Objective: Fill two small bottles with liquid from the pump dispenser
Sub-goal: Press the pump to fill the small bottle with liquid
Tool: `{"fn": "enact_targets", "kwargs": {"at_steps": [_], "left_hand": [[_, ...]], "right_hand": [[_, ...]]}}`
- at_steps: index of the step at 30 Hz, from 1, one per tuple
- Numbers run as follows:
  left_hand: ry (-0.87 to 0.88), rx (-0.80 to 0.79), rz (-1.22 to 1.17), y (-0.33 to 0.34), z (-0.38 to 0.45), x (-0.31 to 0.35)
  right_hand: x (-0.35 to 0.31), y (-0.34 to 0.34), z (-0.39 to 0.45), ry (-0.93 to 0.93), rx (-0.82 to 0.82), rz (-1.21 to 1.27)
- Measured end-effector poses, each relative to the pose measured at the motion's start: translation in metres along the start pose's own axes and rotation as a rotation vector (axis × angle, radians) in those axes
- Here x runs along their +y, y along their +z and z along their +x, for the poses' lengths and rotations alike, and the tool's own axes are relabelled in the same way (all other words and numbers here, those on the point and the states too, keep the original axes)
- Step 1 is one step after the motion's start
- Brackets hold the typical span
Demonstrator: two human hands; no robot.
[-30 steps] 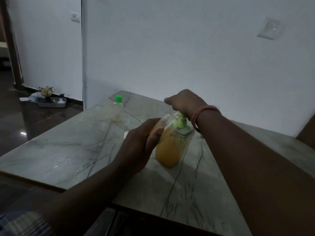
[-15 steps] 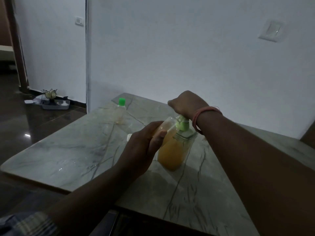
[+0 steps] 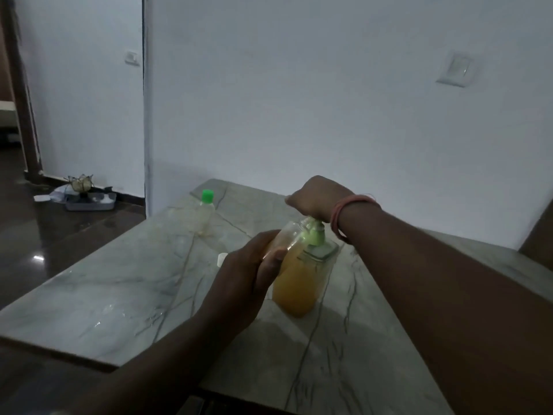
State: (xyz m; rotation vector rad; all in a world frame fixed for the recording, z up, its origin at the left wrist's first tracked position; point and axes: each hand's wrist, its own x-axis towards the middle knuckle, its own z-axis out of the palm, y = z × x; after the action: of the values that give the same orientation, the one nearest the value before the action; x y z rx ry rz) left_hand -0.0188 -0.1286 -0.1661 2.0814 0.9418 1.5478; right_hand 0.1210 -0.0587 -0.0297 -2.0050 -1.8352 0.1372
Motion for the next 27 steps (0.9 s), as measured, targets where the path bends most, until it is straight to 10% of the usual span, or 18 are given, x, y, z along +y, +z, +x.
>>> {"fn": "enact_targets", "kwargs": {"at_steps": [27], "left_hand": [[-0.011,0.016,-0.056,0.0033,-0.0004,-0.0059]], "right_hand": [[0.0083,0.0084,0.0005,0.064,-0.002,0.094]]}}
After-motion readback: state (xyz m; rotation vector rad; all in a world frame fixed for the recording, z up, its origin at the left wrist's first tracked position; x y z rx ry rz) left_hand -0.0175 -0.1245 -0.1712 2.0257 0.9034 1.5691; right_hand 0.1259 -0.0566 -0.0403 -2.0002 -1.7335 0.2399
